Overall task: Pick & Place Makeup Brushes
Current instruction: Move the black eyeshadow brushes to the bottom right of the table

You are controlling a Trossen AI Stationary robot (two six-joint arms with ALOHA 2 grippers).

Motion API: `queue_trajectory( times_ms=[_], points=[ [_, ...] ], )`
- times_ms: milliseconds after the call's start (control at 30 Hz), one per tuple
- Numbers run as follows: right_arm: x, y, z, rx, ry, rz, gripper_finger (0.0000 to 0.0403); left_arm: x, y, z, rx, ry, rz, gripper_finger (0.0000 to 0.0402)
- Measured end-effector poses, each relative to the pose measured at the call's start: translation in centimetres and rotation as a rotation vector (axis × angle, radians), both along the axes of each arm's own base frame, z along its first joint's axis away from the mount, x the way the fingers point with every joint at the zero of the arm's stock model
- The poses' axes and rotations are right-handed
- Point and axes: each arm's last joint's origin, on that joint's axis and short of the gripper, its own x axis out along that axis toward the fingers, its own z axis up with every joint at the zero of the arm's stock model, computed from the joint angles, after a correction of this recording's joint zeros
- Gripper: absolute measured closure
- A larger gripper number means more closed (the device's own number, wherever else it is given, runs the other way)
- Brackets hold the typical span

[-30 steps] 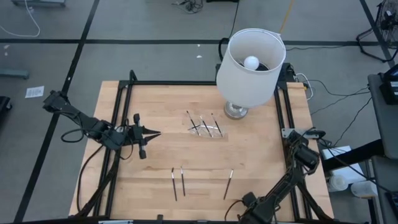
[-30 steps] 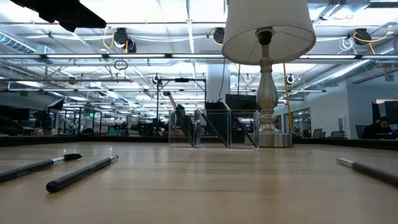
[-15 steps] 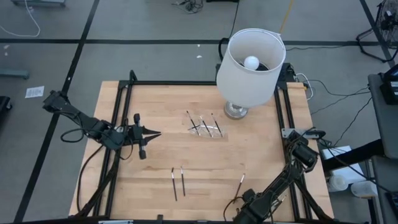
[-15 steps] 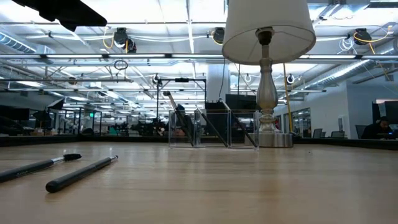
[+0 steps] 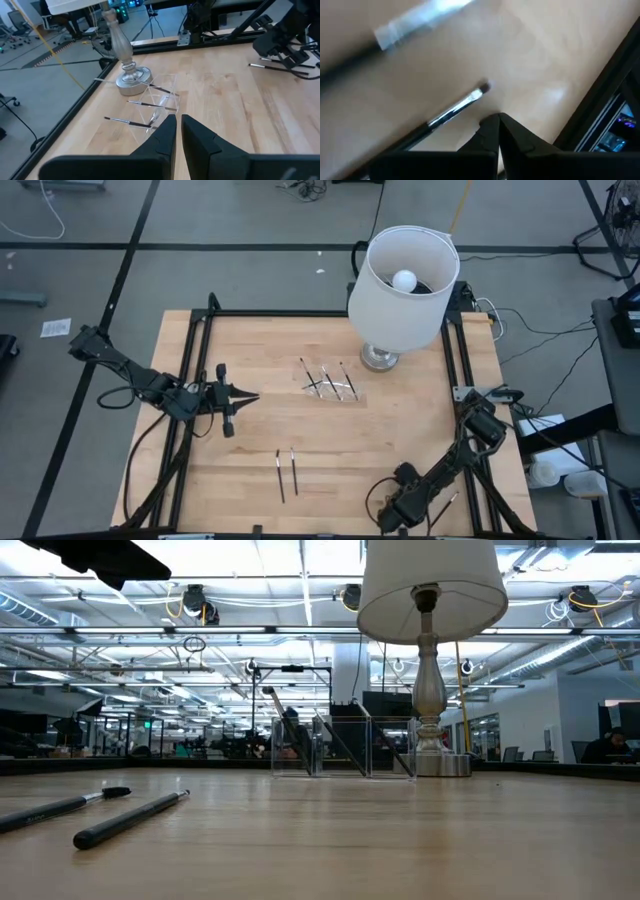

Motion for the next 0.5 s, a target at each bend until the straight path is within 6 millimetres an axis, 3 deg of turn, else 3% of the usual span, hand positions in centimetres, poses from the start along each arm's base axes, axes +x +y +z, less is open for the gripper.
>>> queue_trajectory(
  times_ms=[500],
  points=[
    [2.8,-2.3,-0.2,0.051,-0.056,0.015,0.0403,0.0,0.0,0.0,0.001,0.000,0.002,0.0364]
  ],
)
